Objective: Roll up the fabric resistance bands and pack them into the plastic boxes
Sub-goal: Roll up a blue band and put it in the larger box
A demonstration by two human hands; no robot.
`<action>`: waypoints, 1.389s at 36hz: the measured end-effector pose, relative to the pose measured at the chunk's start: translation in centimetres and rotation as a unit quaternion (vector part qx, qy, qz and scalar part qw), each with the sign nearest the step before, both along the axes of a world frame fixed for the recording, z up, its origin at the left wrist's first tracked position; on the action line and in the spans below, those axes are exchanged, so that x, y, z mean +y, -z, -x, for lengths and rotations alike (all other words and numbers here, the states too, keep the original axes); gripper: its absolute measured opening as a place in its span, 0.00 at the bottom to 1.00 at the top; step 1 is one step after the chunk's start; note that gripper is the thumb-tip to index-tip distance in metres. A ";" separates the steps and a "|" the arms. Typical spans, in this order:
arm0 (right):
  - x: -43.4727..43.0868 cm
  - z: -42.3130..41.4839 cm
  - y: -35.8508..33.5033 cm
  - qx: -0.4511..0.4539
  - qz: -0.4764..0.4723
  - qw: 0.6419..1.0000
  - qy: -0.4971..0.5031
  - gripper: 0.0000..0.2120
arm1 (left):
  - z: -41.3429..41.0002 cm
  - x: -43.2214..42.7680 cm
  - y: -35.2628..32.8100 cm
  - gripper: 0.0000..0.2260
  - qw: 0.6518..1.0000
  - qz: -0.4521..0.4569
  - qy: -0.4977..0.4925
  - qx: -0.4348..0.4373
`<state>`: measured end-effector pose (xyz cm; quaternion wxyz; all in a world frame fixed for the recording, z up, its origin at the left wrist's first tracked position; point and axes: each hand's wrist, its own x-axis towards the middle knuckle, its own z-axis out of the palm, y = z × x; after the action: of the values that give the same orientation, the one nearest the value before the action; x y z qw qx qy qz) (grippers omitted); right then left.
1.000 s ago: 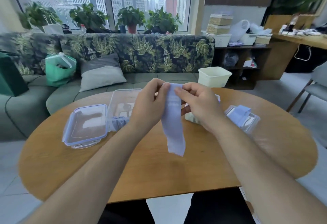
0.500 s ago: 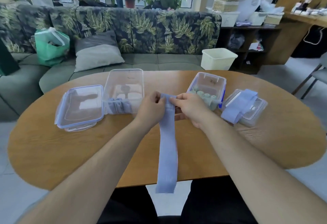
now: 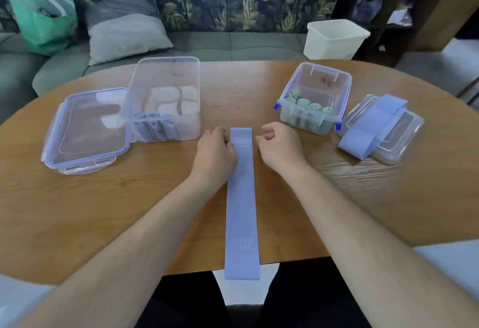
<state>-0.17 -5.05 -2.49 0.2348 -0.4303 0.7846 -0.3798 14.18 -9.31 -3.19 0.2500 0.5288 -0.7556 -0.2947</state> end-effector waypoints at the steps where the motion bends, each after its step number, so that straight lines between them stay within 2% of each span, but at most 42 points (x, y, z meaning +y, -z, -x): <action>1: 0.1 -0.1 0.2 0.002 -0.001 1.000 -0.004 0.18 | -0.1 0.2 0.1 0.13 1.000 -0.003 0.005 0.007; 5: -0.1 -0.9 0.2 -0.014 0.010 1.000 -0.010 0.18 | 0.2 0.3 -0.5 0.13 0.999 -0.021 0.003 0.041; 16: 0.4 -1.6 -0.4 -0.094 0.007 0.995 0.007 0.17 | 0.0 0.6 -0.8 0.17 0.995 -0.072 -0.022 0.065; 21: -0.3 -2.4 -1.1 -0.121 -0.003 0.993 -0.004 0.22 | 0.5 0.2 -1.3 0.21 0.989 -0.111 -0.025 0.095; 25: -0.3 -2.0 -1.4 -0.148 0.006 0.989 0.002 0.16 | 0.5 -0.3 -1.4 0.21 0.984 -0.121 -0.042 0.123; 29: 0.5 -2.2 -1.1 -0.145 0.009 0.989 -0.004 0.14 | -0.1 0.3 -1.3 0.21 0.985 -0.123 -0.030 0.119; 31: 1.0 -2.6 -0.8 -0.150 0.012 0.989 -0.009 0.17 | -0.4 0.7 -1.2 0.21 0.986 -0.119 -0.023 0.117; 36: 3.1 -3.0 -0.4 -0.145 0.027 0.989 0.007 0.14 | -1.6 2.4 -1.1 0.15 0.987 -0.110 -0.029 0.109; 38: 3.7 -3.5 -0.2 -0.128 0.021 0.992 -0.005 0.12 | -2.0 3.0 -0.9 0.17 0.987 -0.119 -0.017 0.104; 40: 3.9 -3.8 -0.1 -0.132 0.025 0.991 -0.013 0.15 | -2.0 3.3 -0.8 0.20 0.986 -0.128 -0.016 0.110; 42: 4.3 -3.8 -0.3 -0.138 0.032 0.990 -0.009 0.12 | -2.1 3.6 -0.9 0.20 0.984 -0.130 -0.022 0.117; 46: 5.4 -4.1 -0.3 -0.132 0.020 0.991 -0.008 0.14 | -2.8 5.1 -1.0 0.20 0.984 -0.133 -0.017 0.119; 48: 5.8 -4.5 -0.3 -0.130 0.018 0.991 -0.019 0.19 | -2.9 5.4 -1.0 0.20 0.983 -0.136 -0.012 0.122; 50: 6.1 -4.6 -0.4 -0.140 0.029 0.990 -0.015 0.18 | -3.1 5.5 -1.0 0.20 0.982 -0.139 -0.020 0.130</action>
<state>4.47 1.09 -2.09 0.3353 -0.3910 0.7265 -0.4549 17.26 -3.80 -2.15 0.2761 0.5306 -0.6578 -0.4576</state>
